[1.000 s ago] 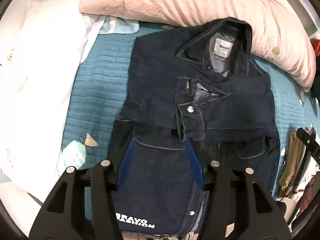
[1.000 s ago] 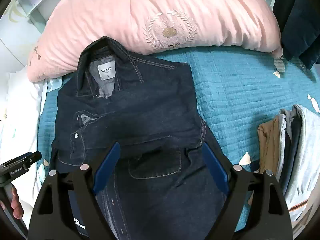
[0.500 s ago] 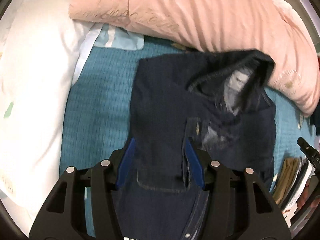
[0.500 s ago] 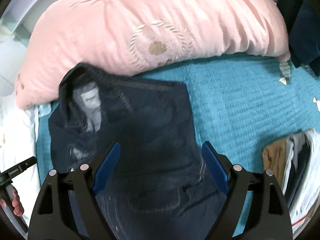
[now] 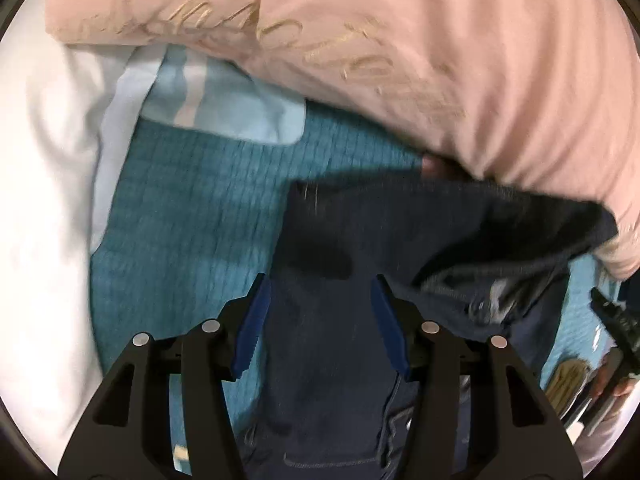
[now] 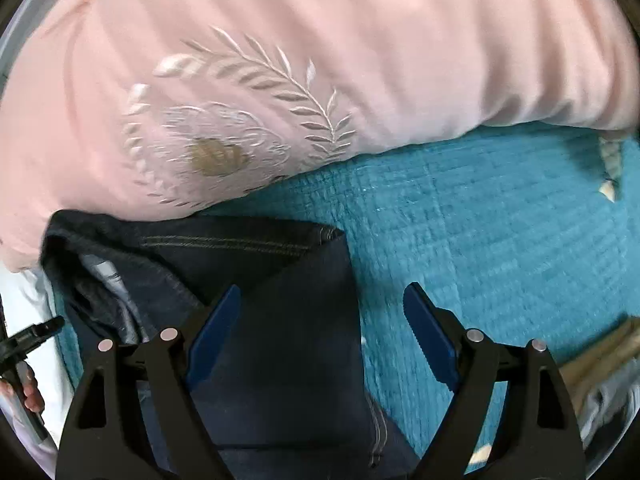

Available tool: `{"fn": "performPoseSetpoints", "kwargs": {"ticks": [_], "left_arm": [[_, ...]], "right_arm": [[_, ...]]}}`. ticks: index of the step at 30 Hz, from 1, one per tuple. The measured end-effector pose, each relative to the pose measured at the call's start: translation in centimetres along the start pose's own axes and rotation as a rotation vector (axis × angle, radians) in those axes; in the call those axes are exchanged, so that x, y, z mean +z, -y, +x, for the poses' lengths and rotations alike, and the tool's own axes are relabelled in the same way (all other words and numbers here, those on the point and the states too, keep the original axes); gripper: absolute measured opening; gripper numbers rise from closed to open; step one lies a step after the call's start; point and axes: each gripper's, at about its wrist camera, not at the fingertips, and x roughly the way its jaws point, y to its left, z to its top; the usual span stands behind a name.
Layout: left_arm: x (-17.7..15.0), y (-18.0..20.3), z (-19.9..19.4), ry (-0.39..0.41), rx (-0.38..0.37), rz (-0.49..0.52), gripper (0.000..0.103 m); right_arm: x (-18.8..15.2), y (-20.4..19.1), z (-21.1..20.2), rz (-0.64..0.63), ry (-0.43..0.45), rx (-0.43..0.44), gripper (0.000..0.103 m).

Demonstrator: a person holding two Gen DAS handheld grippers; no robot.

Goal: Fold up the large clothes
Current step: 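Grasp the jacket hem with both tools and lift it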

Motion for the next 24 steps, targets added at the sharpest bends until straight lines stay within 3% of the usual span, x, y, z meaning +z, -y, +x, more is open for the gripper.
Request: {"fn": "performPoseSetpoints", "kwargs": {"ticks": [8,11,14,15,18,22,24], "left_arm": [[3.5,-1.2,3.5,-0.010,-0.027,-0.060,0.053],[3.5,-1.3,4.1,0.006,-0.039,-0.070,0.053],[3.0,-1.0,3.9,0.042,-0.027,-0.047,0.044],[2.9,-1.1,3.8,0.049,-0.030,-0.053,0.040],[2.4,-1.3,3.5,0.062,-0.030,-0.046,0.029],[1.4,-1.5,2.7,0.076,-0.062,-0.063,0.013],[1.0,-1.8,2.1,0.079,-0.085,-0.083,0.012]], "right_arm": [[1.7,-0.7,4.5,-0.033,-0.052,0.027,0.080],[2.0,-0.9,5.8,-0.024,-0.072,0.054,0.074],[2.1,-0.8,6.6,-0.019,-0.045,0.042,0.071],[2.0,-0.6,6.8,-0.013,-0.045,0.045,0.068],[1.7,-0.5,6.5,-0.040,-0.057,-0.010,0.027],[1.5,1.1,5.0,-0.001,-0.071,0.073,0.020],[1.1,0.7,4.1,-0.026,-0.054,0.058,0.019]]}}
